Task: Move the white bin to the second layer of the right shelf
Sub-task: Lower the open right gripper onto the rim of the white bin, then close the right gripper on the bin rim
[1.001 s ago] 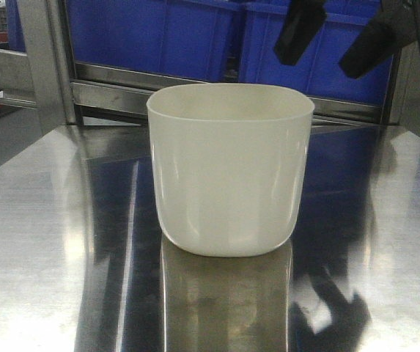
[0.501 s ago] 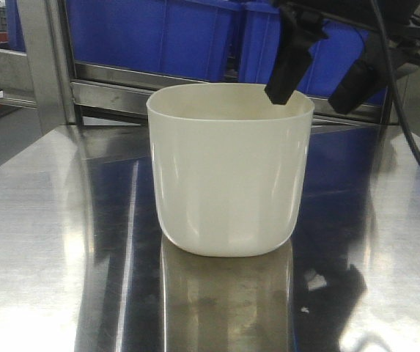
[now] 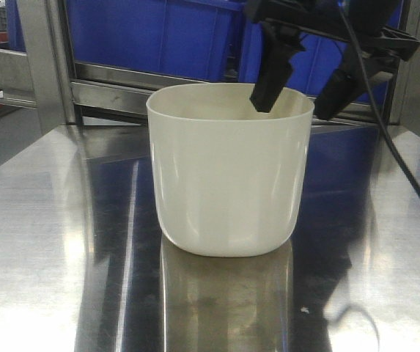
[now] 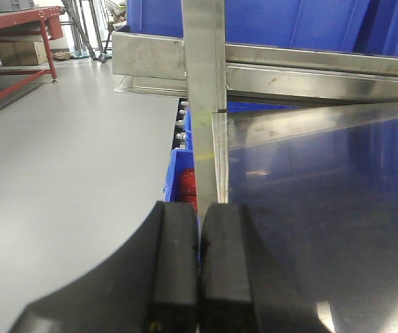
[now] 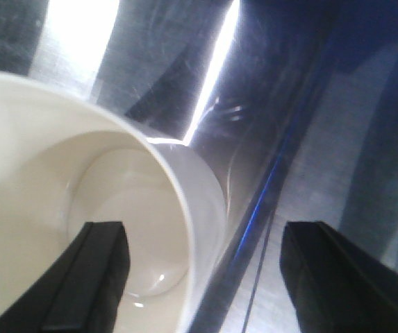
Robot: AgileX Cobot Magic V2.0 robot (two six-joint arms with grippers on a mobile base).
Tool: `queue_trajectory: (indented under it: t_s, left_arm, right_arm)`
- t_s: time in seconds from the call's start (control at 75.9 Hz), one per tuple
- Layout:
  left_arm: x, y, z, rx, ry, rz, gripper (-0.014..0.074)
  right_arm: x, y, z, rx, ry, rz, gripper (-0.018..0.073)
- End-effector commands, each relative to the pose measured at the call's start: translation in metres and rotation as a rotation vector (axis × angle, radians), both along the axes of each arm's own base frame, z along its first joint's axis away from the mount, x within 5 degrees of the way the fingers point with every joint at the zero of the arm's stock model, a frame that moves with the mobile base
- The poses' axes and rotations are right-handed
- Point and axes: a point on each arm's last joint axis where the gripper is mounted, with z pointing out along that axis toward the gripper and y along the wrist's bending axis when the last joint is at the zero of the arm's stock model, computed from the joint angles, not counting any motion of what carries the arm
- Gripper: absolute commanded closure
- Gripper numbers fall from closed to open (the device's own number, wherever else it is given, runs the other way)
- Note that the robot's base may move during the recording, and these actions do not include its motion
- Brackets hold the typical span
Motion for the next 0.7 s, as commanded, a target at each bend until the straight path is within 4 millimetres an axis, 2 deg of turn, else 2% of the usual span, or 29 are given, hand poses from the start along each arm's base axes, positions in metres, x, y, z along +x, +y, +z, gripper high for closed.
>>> queue_trajectory:
  t_s: [0.0, 0.198, 0.685]
  left_arm:
    - [0.001, 0.000, -0.004, -0.009, -0.064, -0.004, 0.0512]
    - [0.001, 0.000, -0.004, -0.009, -0.064, -0.004, 0.0512]
    - [0.001, 0.000, -0.004, -0.009, -0.064, -0.004, 0.0512]
  right_arm:
    - [-0.001, 0.006, 0.023, 0.035, -0.088, 0.021, -0.0011]
    - [0.004, 0.016, 0.007, 0.011, -0.042, 0.043, -0.0011]
    - [0.010, 0.017, -0.012, -0.049, 0.018, 0.057, -0.0011]
